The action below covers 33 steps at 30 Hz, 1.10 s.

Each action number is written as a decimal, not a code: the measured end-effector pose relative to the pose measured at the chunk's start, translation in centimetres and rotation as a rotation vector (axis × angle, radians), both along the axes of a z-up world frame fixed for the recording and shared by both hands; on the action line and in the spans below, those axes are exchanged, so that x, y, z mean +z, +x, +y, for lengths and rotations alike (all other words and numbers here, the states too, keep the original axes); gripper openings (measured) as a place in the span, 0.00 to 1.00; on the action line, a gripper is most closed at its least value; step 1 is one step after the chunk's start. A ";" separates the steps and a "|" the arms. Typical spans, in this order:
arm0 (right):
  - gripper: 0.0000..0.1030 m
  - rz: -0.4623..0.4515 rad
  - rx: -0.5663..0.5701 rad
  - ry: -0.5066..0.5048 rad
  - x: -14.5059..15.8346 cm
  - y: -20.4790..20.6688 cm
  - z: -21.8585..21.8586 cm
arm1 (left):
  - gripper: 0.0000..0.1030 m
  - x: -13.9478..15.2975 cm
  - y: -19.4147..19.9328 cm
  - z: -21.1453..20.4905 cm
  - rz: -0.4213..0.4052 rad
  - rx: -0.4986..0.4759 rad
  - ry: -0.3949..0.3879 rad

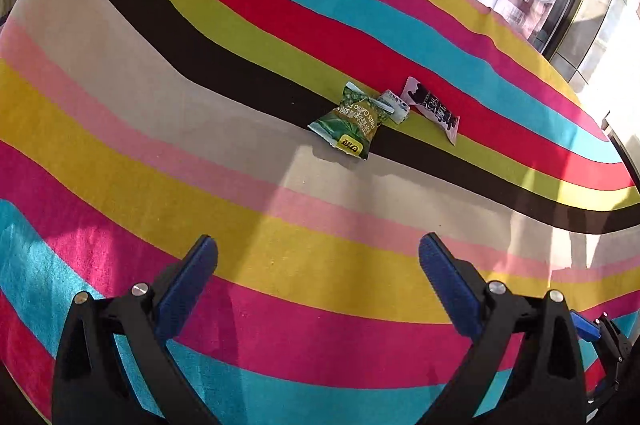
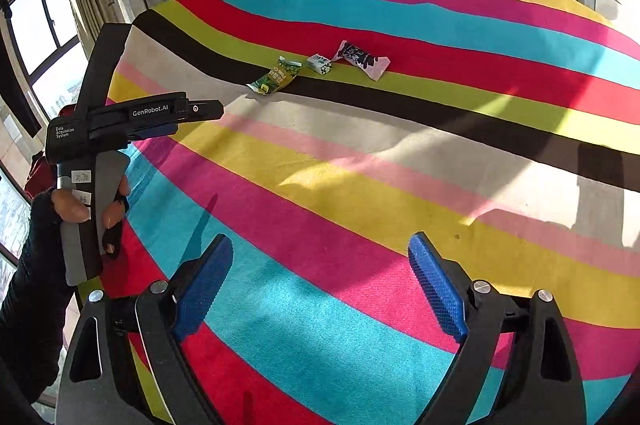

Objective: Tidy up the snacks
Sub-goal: 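Move both open grippers back over the remaining snacks, then grasp the small blue-white packet with right while left grasps the green bag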

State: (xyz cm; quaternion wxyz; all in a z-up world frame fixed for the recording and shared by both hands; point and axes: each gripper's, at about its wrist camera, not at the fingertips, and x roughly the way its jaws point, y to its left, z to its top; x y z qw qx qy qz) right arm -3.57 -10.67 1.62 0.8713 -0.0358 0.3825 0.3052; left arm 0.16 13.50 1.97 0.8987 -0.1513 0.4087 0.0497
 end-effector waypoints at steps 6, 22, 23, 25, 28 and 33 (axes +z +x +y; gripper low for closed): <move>0.84 0.049 -0.011 0.011 0.0 7.6 2.2 | 0.98 -0.7 0.9 0.3 0.006 -0.020 -0.024; 0.39 -0.028 0.224 -0.161 -0.3 18.8 14.0 | 0.98 -0.6 0.0 1.1 -0.037 -0.022 -0.089; 0.39 -0.028 0.229 -0.165 -0.3 19.2 14.3 | 0.98 -0.6 0.0 1.2 -0.039 -0.022 -0.092; 0.38 -0.021 0.250 -0.151 -0.3 19.8 14.8 | 0.98 -0.6 0.0 1.2 -0.043 -0.021 -0.098; 0.38 -0.030 0.280 -0.159 -0.3 20.1 15.9 | 0.98 -0.6 -0.1 1.5 -0.051 -0.018 -0.114; 0.38 -0.058 0.292 -0.194 -0.1 20.8 17.2 | 0.98 -0.6 -0.2 1.6 -0.056 -0.016 -0.121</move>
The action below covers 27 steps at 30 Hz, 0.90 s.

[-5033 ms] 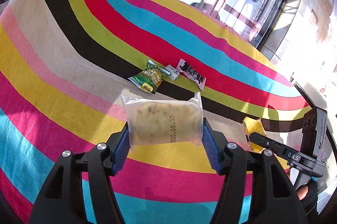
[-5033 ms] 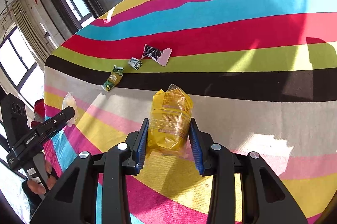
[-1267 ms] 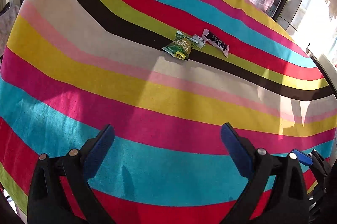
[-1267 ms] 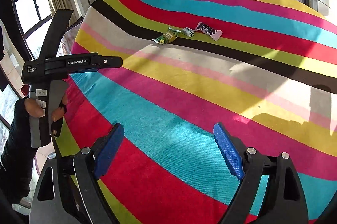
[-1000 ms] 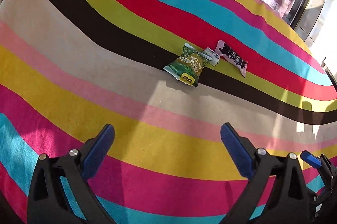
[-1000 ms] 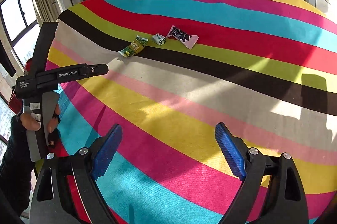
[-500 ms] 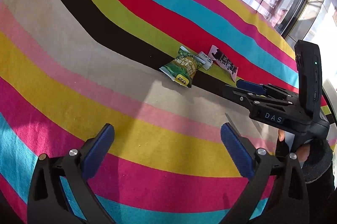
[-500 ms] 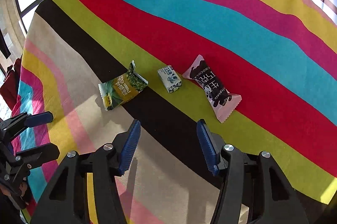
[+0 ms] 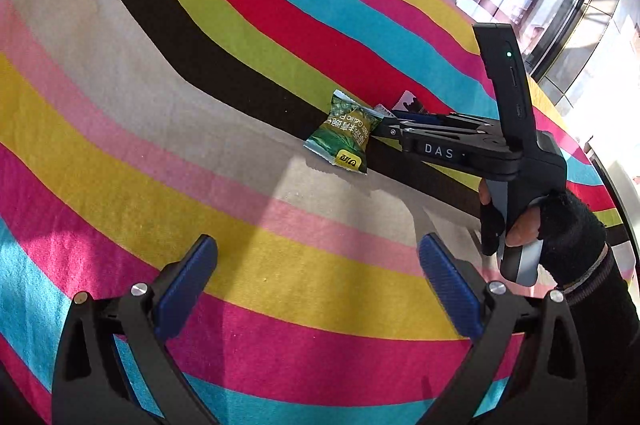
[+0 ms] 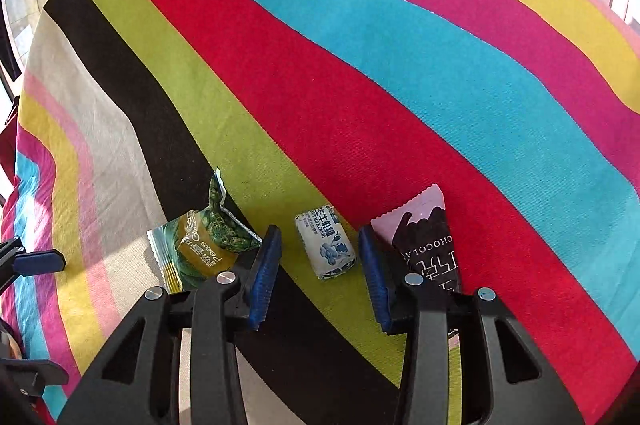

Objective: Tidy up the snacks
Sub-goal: 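Grasp the small blue-white packet with right while left grasps the green bag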

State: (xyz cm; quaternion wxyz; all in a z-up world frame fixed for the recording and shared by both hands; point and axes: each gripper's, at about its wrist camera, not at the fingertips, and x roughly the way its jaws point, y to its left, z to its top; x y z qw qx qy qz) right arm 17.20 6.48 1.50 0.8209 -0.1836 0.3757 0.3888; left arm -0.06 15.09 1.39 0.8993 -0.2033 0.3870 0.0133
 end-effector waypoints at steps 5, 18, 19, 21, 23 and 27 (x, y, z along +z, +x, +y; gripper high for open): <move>0.20 0.009 0.007 -0.006 0.1 -0.7 -0.4 | 0.98 0.0 -0.1 -0.1 -0.002 0.002 -0.003; 0.20 0.069 -0.095 0.156 0.8 -12.5 -14.3 | 0.98 0.3 1.8 -0.8 0.084 0.010 0.041; 0.20 0.076 -0.111 0.156 0.3 -13.1 -15.8 | 0.98 0.4 2.7 -0.9 0.116 0.002 0.056; 0.20 0.088 -0.140 0.153 -0.5 -14.0 -17.3 | 0.98 0.5 5.0 -1.4 0.161 -0.014 0.106; 0.20 0.114 -0.156 0.166 -1.0 -15.0 -17.8 | 0.98 0.7 7.4 -2.3 0.165 -0.028 0.177; 0.20 0.084 -0.171 0.181 -0.8 -16.5 -18.6 | 0.98 -0.4 12.8 -3.5 0.213 -0.083 0.255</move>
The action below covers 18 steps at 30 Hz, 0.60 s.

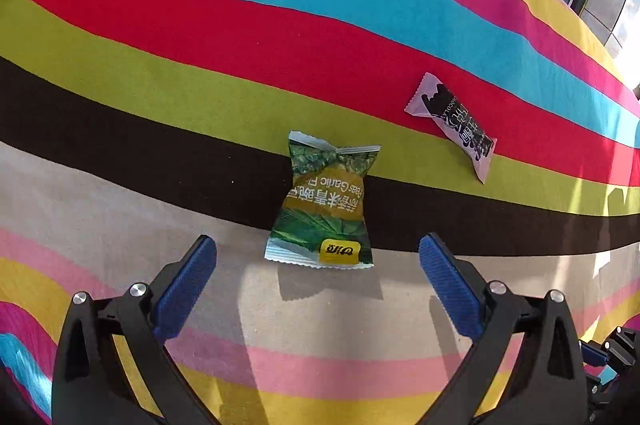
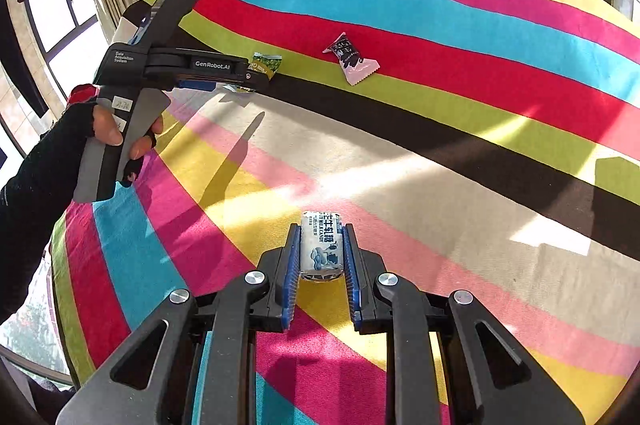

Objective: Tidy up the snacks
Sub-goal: 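Grasp the small blue-white packet with right while left grasps the green bag, then lift and carry the green bag and blue-white packet toward the white box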

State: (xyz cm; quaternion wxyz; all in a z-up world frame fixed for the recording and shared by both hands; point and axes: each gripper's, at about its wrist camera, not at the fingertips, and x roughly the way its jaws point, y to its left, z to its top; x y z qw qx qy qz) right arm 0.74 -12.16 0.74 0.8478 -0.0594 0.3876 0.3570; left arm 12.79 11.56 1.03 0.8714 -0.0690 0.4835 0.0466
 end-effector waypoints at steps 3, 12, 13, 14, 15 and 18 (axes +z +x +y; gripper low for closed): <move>0.20 0.008 -0.011 0.024 -0.1 -0.4 -0.5 | 0.98 -0.2 2.2 -0.5 0.012 0.011 0.047; 0.20 0.077 -0.045 0.119 -0.3 0.6 -2.1 | 0.49 0.4 0.1 -2.3 -0.051 -0.047 0.093; 0.20 0.077 -0.045 0.122 -0.3 0.6 -2.1 | 0.48 0.5 -0.8 -2.4 -0.062 -0.061 0.074; 0.20 0.077 -0.045 0.123 -0.3 0.6 -2.1 | 0.43 0.6 -1.6 -2.3 -0.074 -0.064 0.048; 0.20 0.077 -0.045 0.122 -0.3 0.5 -2.2 | 0.40 0.7 -2.4 -2.2 -0.082 -0.060 0.028; 0.20 0.079 -0.047 0.120 -0.3 0.4 -2.3 | 0.36 1.5 -5.0 -1.9 -0.115 -0.045 -0.019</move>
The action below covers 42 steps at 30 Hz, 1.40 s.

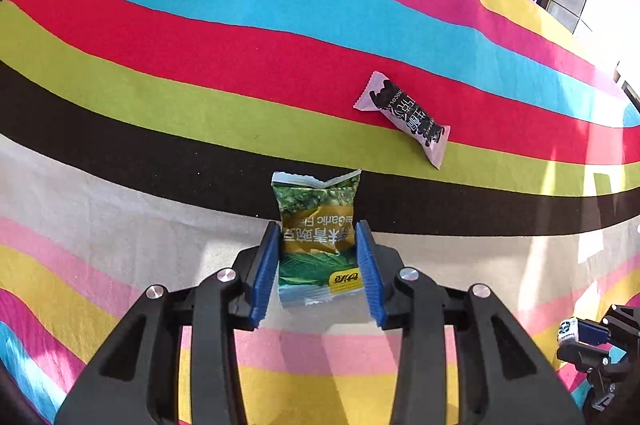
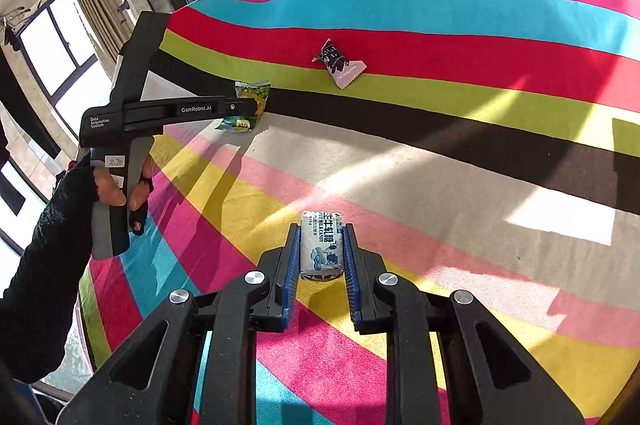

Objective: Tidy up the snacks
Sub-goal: 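Lift and carry the green bag and blue-white packet toward the white box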

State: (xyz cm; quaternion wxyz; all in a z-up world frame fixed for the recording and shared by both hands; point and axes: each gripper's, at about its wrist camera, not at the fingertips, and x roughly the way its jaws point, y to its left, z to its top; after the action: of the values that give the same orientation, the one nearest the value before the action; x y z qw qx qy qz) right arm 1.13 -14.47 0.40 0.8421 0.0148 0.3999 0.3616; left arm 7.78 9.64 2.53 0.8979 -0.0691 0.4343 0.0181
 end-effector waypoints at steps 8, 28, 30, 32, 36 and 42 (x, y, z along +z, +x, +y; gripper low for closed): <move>0.20 0.001 -0.015 -0.012 0.0 0.0 0.1 | 0.39 1.3 -5.4 -0.8 -0.036 -0.035 -0.034; 0.20 0.042 -0.061 -0.008 -0.5 0.6 0.1 | 0.99 -1.0 2.5 -2.5 0.090 -1.016 0.384; 0.21 0.044 -0.060 -0.009 -0.5 0.7 0.1 | 0.99 -1.1 3.3 -1.7 0.096 -1.003 0.365; 0.21 0.045 -0.060 -0.007 -0.6 0.7 0.1 | 0.99 -1.3 4.0 -1.2 0.126 -0.995 0.300; 0.21 0.051 -0.061 0.002 -0.6 0.8 -0.1 | 0.89 -1.4 4.2 -0.1 0.161 -0.991 0.205; 0.21 0.048 -0.064 0.008 -0.5 0.8 -0.3 | 0.66 -0.8 2.7 0.3 0.147 -0.797 0.169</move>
State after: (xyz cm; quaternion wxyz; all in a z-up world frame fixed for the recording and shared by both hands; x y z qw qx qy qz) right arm 1.92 -14.76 -0.13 0.8432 0.0395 0.4180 0.3357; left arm 10.43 9.94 1.77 0.8039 0.1800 0.4868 -0.2904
